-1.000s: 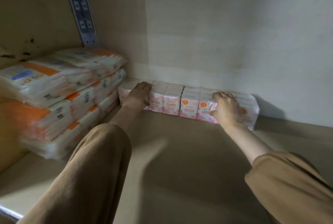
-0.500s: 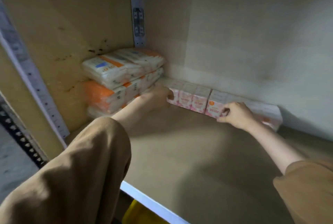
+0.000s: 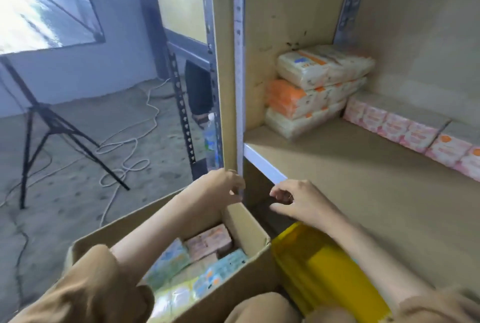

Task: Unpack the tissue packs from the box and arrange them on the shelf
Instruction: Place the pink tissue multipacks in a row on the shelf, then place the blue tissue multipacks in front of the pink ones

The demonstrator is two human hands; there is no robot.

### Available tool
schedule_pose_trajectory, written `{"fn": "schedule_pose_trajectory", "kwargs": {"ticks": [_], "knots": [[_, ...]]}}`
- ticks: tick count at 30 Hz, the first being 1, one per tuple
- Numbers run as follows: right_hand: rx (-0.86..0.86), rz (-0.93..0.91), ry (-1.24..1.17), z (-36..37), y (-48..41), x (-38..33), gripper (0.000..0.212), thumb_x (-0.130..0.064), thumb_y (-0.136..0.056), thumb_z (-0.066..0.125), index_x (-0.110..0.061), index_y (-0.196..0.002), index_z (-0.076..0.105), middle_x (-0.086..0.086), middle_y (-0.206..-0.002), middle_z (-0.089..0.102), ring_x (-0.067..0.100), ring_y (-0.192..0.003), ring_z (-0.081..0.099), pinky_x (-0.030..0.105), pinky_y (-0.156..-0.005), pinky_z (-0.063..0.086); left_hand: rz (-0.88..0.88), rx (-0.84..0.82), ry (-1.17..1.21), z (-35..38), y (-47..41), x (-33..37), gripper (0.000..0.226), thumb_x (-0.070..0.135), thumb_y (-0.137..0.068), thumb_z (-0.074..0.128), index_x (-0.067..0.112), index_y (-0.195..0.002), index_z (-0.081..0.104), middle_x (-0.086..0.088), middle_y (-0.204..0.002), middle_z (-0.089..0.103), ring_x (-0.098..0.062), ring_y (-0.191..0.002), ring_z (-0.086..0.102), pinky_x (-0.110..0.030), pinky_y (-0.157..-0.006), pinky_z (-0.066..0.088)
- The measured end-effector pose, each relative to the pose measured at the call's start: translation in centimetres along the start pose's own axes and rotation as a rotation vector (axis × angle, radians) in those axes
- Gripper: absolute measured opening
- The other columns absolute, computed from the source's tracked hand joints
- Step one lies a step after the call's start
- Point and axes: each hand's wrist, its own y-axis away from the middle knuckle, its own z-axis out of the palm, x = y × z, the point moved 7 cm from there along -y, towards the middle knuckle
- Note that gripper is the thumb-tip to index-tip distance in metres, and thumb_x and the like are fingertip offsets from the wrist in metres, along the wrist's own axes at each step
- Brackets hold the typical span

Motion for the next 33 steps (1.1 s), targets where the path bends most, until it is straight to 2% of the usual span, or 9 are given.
{"fn": "schedule_pose_trajectory", "kwargs": {"ticks": [2, 4, 7, 10, 16, 22, 27, 30, 33], "knots": [[-0.076, -0.040, 0.008, 3.5, -0.4, -1.5, 0.024, -0.019, -0.080, 0.065, -0.010, -0.102, 0.067, 0.003, -0.088, 0.061, 0.011, -0.082, 0.050, 0.020, -0.073, 0.038, -0.073, -0.026, -0.019, 2.0, 2.9, -3.1, 0.031, 0.021, -0.089, 0.055, 0.014, -0.118, 0.060, -0.003, -0.125, 0.060, -0.024, -0.117, 0.057, -0.031, -0.095, 0.042], [-0.162, -0.051, 0.023, 6.8, -0.8, -2.3, 0.027, -0.020, -0.082, 0.063, -0.012, -0.107, 0.065, 0.003, -0.097, 0.063, 0.009, -0.085, 0.050, 0.018, -0.075, 0.037, -0.164, -0.071, -0.019, 4.5, 5.4, -6.3, 0.029, 0.024, -0.089, 0.055, 0.011, -0.114, 0.061, -0.005, -0.120, 0.061, -0.027, -0.113, 0.058, -0.035, -0.094, 0.047], [-0.261, -0.030, 0.035, 10.8, -1.7, -2.8, 0.028, -0.020, -0.084, 0.062, -0.012, -0.111, 0.062, 0.006, -0.111, 0.065, 0.011, -0.092, 0.055, 0.021, -0.079, 0.045, -0.264, -0.129, 0.009, 7.9, 8.2, -10.4, 0.028, 0.027, -0.085, 0.061, 0.014, -0.110, 0.061, -0.004, -0.115, 0.061, -0.028, -0.109, 0.060, -0.038, -0.089, 0.051], [-0.361, -0.010, 0.108, 14.2, -2.6, -2.7, 0.032, -0.021, -0.084, 0.061, -0.012, -0.115, 0.060, 0.007, -0.117, 0.063, 0.019, -0.106, 0.058, 0.030, -0.091, 0.048, -0.310, -0.166, 0.011, 10.5, 10.0, -13.5, 0.036, 0.029, -0.087, 0.061, 0.020, -0.122, 0.057, -0.001, -0.123, 0.058, -0.026, -0.115, 0.058, -0.037, -0.091, 0.049], [-0.548, -0.015, 0.230, 20.3, -4.6, -1.6, 0.033, -0.018, -0.085, 0.060, -0.013, -0.118, 0.057, 0.008, -0.122, 0.059, 0.022, -0.110, 0.057, 0.032, -0.090, 0.048, -0.406, -0.232, 0.026, 15.0, 10.3, -18.5, 0.039, 0.025, -0.090, 0.058, 0.020, -0.128, 0.052, -0.003, -0.128, 0.055, -0.025, -0.119, 0.054, -0.037, -0.095, 0.046], [-0.644, 0.010, 0.249, 25.0, -7.0, 0.6, 0.036, -0.016, -0.084, 0.059, -0.013, -0.121, 0.056, 0.006, -0.127, 0.057, 0.020, -0.115, 0.054, 0.032, -0.096, 0.047, -0.518, -0.314, 0.044, 20.7, 9.6, -23.1, 0.048, 0.021, -0.089, 0.057, 0.017, -0.135, 0.045, -0.004, -0.133, 0.050, -0.026, -0.122, 0.052, -0.036, -0.097, 0.045], [-0.753, 0.017, 0.294, 28.6, -8.5, 2.9, 0.036, -0.006, -0.082, 0.054, -0.010, -0.118, 0.056, 0.008, -0.127, 0.056, 0.023, -0.115, 0.054, 0.035, -0.097, 0.047, -0.643, -0.402, 0.122, 25.5, 9.6, -26.0, 0.050, 0.025, -0.087, 0.061, 0.008, -0.131, 0.043, -0.012, -0.130, 0.052, -0.029, -0.119, 0.053, -0.036, -0.097, 0.045], [-0.902, -0.041, 0.411, 30.8, -8.2, 4.3, 0.045, -0.004, -0.083, 0.052, -0.014, -0.126, 0.048, 0.008, -0.130, 0.049, 0.024, -0.120, 0.049, 0.032, -0.098, 0.043, -0.706, -0.423, 0.184, 27.7, 9.4, -27.1, 0.055, 0.028, -0.084, 0.065, 0.007, -0.130, 0.043, -0.014, -0.132, 0.050, -0.031, -0.120, 0.053, -0.038, -0.096, 0.046], [-1.069, -0.101, 0.543, 32.4, -7.2, 5.5, 0.066, -0.006, -0.077, 0.064, -0.013, -0.136, 0.034, 0.010, -0.134, 0.040, 0.027, -0.125, 0.041, 0.034, -0.103, 0.038, -0.709, -0.401, 0.165, 29.3, 8.5, -27.6, 0.068, 0.025, -0.085, 0.062, 0.011, -0.142, 0.027, -0.011, -0.144, 0.034, -0.028, -0.131, 0.041, -0.036, -0.101, 0.042]]}}
